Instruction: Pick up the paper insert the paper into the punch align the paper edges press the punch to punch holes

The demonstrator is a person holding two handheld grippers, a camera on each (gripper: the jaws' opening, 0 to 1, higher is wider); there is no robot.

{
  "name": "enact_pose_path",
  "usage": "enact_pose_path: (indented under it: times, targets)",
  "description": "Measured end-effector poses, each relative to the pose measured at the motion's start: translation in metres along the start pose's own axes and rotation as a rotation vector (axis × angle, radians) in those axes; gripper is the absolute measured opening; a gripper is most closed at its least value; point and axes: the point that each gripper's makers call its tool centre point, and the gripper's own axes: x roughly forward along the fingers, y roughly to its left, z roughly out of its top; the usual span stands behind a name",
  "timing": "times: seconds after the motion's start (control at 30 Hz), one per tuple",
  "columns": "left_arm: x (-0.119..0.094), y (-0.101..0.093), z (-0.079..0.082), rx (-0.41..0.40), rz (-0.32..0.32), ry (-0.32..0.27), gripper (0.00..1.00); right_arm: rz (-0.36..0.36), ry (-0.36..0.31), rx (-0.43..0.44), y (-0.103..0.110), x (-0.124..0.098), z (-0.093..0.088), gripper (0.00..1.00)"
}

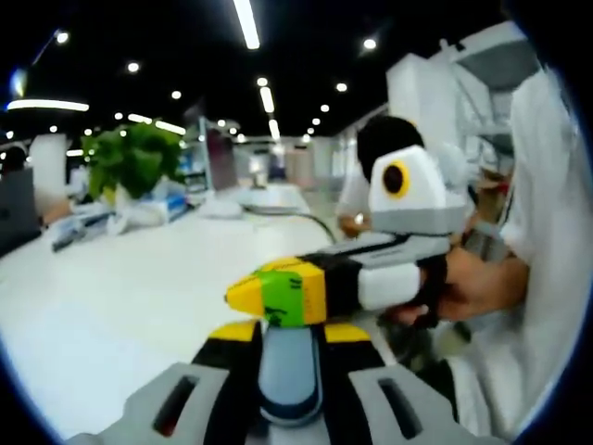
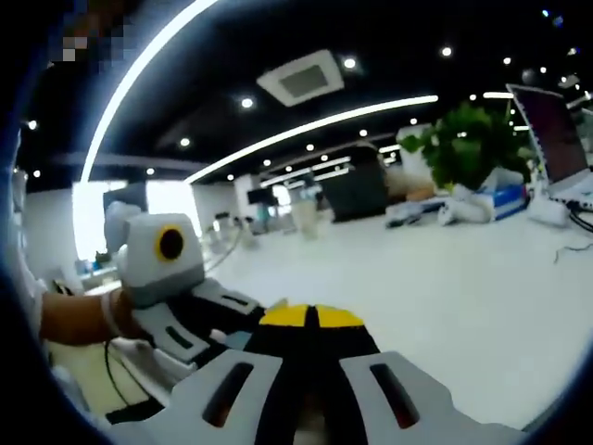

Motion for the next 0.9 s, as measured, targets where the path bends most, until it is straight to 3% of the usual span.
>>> enact_pose_path:
  times: [0.17, 0.27, 0.4, 0.43, 0.6, 0.9]
  targets:
    - [-0.001, 0.004, 0.000, -0.003, 0.003, 0.000, 0.26, 0.021, -0.032, -0.039, 0.014, 0.001, 0.019, 0.03]
    - [-0.001, 0.005, 0.000, -0.011, 0.003, 0.001, 0.26, 0.001, 0.000, -0.177, 0.016, 0.004, 0.020, 0.03]
    - [-0.001, 0.005, 0.001, -0.012, 0.005, 0.000, 0.26, 0.018, -0.014, -0.173, 0.017, 0.004, 0.020, 0.04]
    - [0.000, 0.005, 0.001, -0.012, 0.005, 0.000, 0.26, 0.060, -0.061, -0.158, 0.025, 0.004, 0.029, 0.04]
    - [-0.001, 0.005, 0.001, -0.014, 0.006, 0.002, 0.27, 0.023, -0.071, -0.170, 0.018, 0.003, 0.039, 0.05]
    - [-0.001, 0.006, 0.001, -0.017, 0.006, 0.002, 0.27, 0.025, -0.058, -0.164, 0.017, 0.003, 0.034, 0.05]
